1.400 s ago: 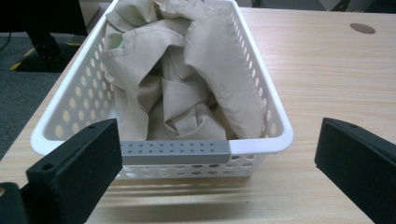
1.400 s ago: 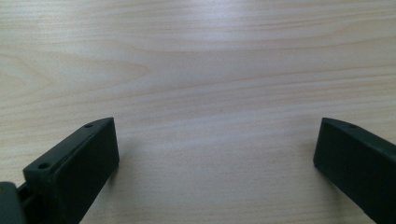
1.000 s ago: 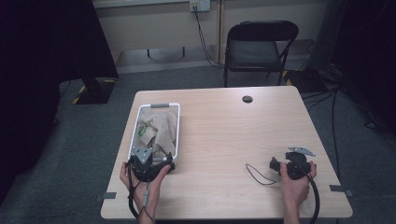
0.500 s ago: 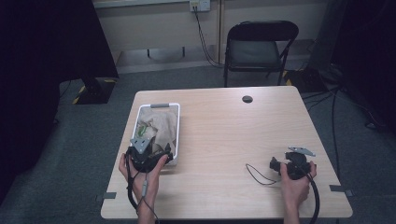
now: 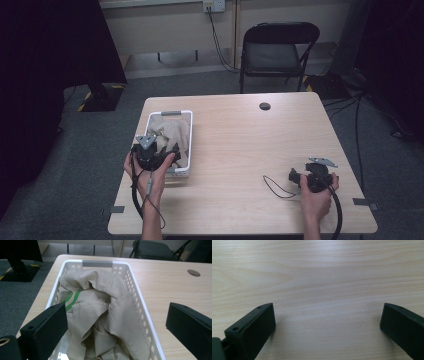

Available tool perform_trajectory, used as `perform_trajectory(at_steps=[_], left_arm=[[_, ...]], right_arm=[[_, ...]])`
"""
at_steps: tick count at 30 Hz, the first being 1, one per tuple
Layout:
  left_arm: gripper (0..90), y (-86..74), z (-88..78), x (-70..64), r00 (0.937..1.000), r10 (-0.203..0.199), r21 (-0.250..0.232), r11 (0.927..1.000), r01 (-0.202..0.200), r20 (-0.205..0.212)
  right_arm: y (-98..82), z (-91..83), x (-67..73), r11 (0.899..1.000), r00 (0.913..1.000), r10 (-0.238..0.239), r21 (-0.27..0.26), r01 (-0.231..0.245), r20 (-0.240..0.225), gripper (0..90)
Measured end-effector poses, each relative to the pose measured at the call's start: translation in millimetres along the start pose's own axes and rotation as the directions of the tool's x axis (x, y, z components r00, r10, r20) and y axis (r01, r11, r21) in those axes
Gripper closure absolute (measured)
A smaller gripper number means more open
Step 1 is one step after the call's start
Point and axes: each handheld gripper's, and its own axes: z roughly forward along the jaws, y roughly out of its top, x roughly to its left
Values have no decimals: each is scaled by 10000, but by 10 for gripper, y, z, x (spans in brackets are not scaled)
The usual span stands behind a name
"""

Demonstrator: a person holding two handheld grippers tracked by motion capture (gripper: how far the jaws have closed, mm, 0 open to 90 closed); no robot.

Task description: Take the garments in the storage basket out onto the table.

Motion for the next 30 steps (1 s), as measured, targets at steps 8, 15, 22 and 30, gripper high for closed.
perform_trajectory(at_steps=[8, 15, 22, 30], left_arm=[[6, 105, 145, 19, 9998, 96, 425, 9990, -103, 163], [14, 97, 348, 95, 9998, 103, 936, 9955, -116, 145], [22, 23, 535, 139, 10000, 52, 1357, 9907, -58, 52], [22, 57, 669, 193, 9997, -150, 1778, 9840, 115, 182]], right_arm=[[0, 0, 0, 10000, 10000, 0, 2, 0, -1, 0], [0, 0, 0, 10000, 10000, 3, 2, -3, -1, 0], [0, 0, 0, 10000, 10000, -2, 0, 2, 0, 0], [0, 0, 0, 10000, 10000, 0, 1, 0, 1, 0]])
